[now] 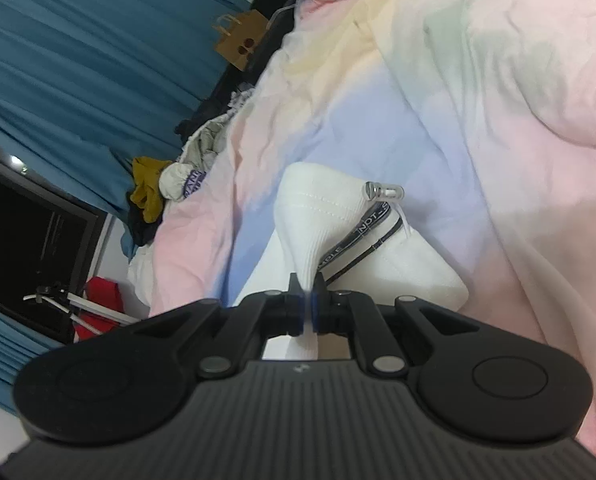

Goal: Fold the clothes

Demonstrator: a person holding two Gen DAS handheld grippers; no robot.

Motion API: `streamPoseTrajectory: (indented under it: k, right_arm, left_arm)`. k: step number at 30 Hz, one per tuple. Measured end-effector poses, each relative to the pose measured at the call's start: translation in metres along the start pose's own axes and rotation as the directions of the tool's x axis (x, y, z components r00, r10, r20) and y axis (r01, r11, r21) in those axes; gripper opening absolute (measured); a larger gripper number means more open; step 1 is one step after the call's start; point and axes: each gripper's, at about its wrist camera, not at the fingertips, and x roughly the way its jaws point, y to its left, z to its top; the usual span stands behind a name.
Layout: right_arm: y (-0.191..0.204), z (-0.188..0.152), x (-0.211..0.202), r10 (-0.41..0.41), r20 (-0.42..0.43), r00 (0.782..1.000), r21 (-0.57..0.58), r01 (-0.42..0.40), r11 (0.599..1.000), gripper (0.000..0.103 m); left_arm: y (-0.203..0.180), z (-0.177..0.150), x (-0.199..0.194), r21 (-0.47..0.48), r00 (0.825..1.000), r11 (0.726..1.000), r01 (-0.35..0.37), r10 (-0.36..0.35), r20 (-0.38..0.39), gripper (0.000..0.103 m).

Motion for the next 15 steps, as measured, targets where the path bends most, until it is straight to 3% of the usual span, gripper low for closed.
streamPoseTrajectory:
  k: [3, 5, 7, 9, 12, 15]
  right_arm:
    - [0.005, -0.003, -0.003, 0.007, 0.022, 1.0, -0.008, -0.006, 1.0, 0.007]
    - [0.007, -0.003, -0.004, 0.009, 0.032, 0.999, -0.01, -0.009, 1.0, 0.007]
    - [0.009, -0.003, -0.005, 0.01, 0.037, 0.999, -0.019, -0.009, 1.0, 0.007]
    - [0.01, -0.001, -0.006, 0.016, 0.038, 0.999, -0.032, -0.014, 0.999, 0.007]
    - [0.01, -0.002, -0.007, -0.023, 0.022, 1.0, -0.076, 0.024, 0.997, 0.007]
    - [0.007, -0.002, -0.002, -0.125, -0.026, 0.992, -0.093, 0.122, 0.988, 0.007]
  left_arm:
    - [-0.006, 0.0, 0.003, 0.03, 0.997, 0.999, -0.035, 0.032, 0.075, 0.05]
    - [-0.009, 0.006, 0.001, 0.047, 0.993, 0.998, -0.05, 0.044, 0.111, 0.019]
    - [-0.007, 0.01, -0.005, 0.063, 0.987, 0.997, -0.045, 0.034, 0.157, 0.01]
    - [-0.018, 0.008, -0.03, 0.113, 0.971, 0.993, -0.02, -0.007, 0.237, 0.009]
    - [-0.036, 0.003, -0.071, 0.187, 0.955, 0.981, 0.054, -0.105, 0.279, 0.008]
    - [-0.04, 0.02, -0.127, 0.223, 0.931, 0.968, 0.116, -0.184, 0.315, 0.006]
